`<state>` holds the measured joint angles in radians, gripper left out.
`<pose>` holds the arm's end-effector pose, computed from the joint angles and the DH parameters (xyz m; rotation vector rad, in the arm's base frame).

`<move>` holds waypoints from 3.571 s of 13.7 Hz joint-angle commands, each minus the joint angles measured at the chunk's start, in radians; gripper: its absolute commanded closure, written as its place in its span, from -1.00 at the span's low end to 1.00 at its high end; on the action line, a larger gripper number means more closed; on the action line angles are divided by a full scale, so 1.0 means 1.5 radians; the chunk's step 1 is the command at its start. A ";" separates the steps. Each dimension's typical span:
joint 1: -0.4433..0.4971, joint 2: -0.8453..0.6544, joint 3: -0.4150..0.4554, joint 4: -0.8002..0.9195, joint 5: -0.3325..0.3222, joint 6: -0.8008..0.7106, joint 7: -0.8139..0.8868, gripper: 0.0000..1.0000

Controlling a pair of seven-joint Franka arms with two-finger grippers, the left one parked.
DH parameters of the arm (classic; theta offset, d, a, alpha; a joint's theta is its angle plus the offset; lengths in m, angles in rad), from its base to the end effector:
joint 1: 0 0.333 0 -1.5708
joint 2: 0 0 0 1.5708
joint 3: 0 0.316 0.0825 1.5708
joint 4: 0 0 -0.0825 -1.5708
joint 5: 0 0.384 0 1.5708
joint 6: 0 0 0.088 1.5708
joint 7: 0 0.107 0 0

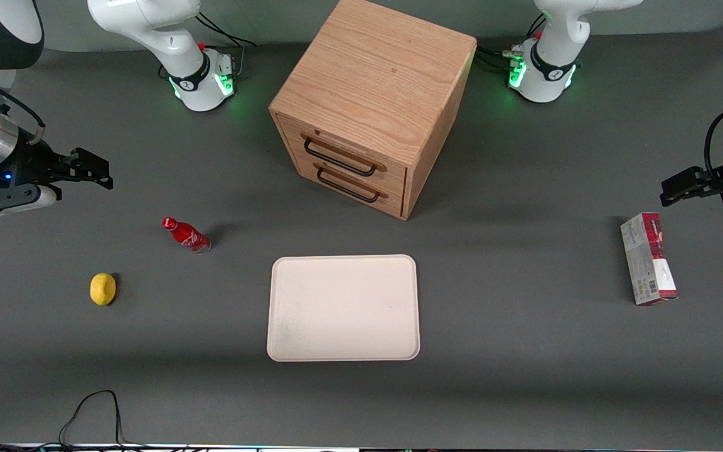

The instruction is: Open upper drawer

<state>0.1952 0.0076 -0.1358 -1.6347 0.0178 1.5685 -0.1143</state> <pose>0.5526 0.0350 0.5901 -3.1090 -0.2697 0.1143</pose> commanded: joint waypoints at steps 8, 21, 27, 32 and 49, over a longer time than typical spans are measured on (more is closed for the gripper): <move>-0.002 0.035 -0.006 0.036 0.017 -0.016 -0.012 -1.00; 0.015 0.062 -0.002 0.076 0.092 -0.017 -0.025 -1.00; 0.070 0.113 0.002 0.147 0.102 -0.015 -0.072 -1.00; 0.091 0.141 0.003 0.163 0.118 -0.017 -0.216 -1.00; 0.196 0.268 0.098 0.242 0.161 -0.014 -0.314 -1.00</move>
<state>0.4632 0.3842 0.0150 -1.3065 0.2271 1.5547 -0.6341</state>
